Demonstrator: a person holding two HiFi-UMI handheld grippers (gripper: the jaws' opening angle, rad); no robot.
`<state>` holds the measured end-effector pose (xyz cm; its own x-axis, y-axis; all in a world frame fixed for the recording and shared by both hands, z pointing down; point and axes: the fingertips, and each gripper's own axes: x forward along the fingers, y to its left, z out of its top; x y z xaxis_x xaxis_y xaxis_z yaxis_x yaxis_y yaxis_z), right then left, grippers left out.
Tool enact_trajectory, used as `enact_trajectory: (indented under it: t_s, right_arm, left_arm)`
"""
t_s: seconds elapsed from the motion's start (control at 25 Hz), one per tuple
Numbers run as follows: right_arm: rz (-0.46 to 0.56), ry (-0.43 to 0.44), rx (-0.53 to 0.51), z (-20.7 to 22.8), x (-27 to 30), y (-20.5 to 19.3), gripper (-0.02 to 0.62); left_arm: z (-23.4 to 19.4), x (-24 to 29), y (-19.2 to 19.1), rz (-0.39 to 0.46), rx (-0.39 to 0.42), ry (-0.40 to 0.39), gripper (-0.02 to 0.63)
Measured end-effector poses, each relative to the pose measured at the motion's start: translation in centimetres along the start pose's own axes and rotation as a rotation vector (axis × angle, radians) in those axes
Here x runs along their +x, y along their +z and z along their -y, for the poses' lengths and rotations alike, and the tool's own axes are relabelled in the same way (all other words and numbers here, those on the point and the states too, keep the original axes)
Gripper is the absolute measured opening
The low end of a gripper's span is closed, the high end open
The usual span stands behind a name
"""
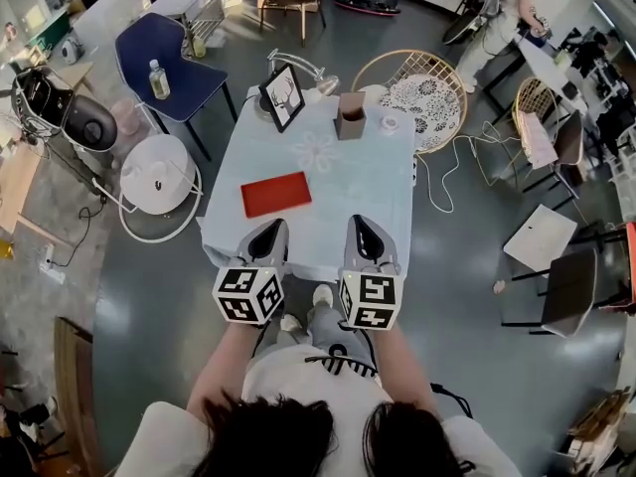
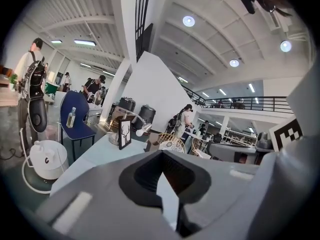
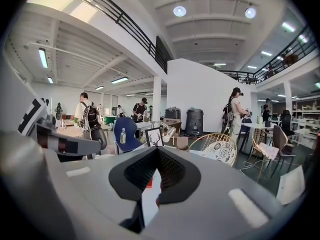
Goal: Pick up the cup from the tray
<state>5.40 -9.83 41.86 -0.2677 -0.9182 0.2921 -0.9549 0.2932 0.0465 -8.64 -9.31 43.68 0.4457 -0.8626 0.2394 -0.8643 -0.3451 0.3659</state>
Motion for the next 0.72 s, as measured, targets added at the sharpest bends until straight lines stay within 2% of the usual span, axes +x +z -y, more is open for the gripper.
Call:
enact_trajectory:
  t_s: [0.72]
  right_arm:
    - [-0.050,0.047,0.016,-0.5,-0.5,-1.3,0.023]
  left_arm:
    - [1.0,-0.7,0.1,-0.007,0.042,0.020,0.000]
